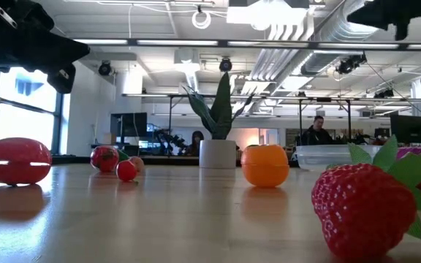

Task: Pick and placing Produce into tupperware
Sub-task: Move the transparent bin to the center

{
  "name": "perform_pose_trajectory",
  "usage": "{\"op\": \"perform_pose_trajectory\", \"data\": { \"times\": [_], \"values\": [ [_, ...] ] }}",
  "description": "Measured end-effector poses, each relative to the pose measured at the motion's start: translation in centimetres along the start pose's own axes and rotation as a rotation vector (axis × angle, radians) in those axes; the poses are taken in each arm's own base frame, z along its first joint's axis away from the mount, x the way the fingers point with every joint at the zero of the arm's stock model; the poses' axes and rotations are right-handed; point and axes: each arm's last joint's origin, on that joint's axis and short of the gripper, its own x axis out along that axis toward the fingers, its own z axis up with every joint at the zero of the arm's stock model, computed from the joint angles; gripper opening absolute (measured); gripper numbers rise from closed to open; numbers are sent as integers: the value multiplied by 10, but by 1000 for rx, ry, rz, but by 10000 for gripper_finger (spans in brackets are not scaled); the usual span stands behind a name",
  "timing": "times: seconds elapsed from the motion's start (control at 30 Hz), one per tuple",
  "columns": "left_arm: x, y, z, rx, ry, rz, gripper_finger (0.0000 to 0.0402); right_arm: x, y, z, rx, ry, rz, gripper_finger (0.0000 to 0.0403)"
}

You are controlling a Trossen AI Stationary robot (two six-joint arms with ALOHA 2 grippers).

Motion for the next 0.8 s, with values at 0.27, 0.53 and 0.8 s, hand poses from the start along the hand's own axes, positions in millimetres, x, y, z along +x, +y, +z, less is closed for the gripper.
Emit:
{"op": "perform_pose_trajectory", "data": {
  "times": [0.27, 0.53, 0.8],
  "values": [
    [0, 1, 2, -7, -22, 33, 5, 8, -3, 35, 15, 153, -226, 0],
    [0, 2, 3, 13, -49, 99, 5, 59, 4, 33, 23, 438, -372, 0],
    [0, 3, 3, 16, -50, 106, 5, 147, -53, 1, 282, 915, -379, 0]
  ]
}}
